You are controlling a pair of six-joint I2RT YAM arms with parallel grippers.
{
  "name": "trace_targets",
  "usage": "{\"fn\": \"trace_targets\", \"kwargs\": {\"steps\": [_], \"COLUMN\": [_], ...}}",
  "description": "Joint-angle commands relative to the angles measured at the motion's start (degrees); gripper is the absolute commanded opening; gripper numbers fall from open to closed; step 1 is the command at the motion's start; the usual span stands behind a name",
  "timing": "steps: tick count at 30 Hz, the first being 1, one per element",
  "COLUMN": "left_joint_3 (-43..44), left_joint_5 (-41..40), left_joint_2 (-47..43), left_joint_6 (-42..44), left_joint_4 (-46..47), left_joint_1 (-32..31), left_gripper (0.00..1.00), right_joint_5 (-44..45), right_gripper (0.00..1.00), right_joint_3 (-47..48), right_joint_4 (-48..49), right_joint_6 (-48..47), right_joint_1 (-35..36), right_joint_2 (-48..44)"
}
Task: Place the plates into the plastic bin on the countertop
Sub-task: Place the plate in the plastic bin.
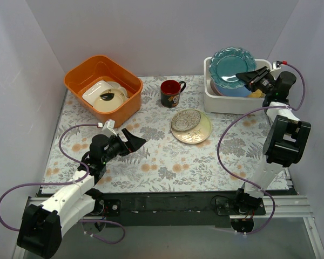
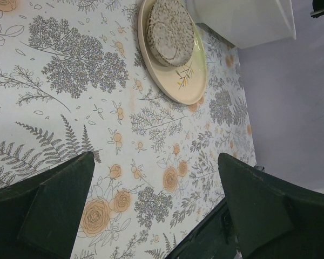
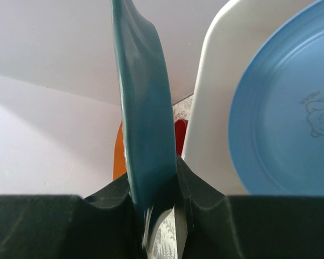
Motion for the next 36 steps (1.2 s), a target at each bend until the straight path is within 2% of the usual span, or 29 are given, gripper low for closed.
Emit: {"fn": "trace_targets", "kwargs": {"steps": [1,36], "left_joint_3": [-0.3,0.0], "left_joint_5": [0.5,1.9], "left_joint_2": [-0.2,2.9], "left_joint_6": [1.0,1.2], "left_joint_4": [0.1,1.9], "left_joint_1": [-0.2,-0.2], "left_gripper": [0.98,0.98], "right_joint_5": [2.6,7.9], "right_gripper": [0.01,0.01], "right_joint_3": [5.0,11.1], "right_joint_4": [3.9,-7.8], "right_joint_6": [-0.8,-8.0], "right_joint_1": [-0.9,-1.3], "right_joint_2": [-0.5,5.5]}}
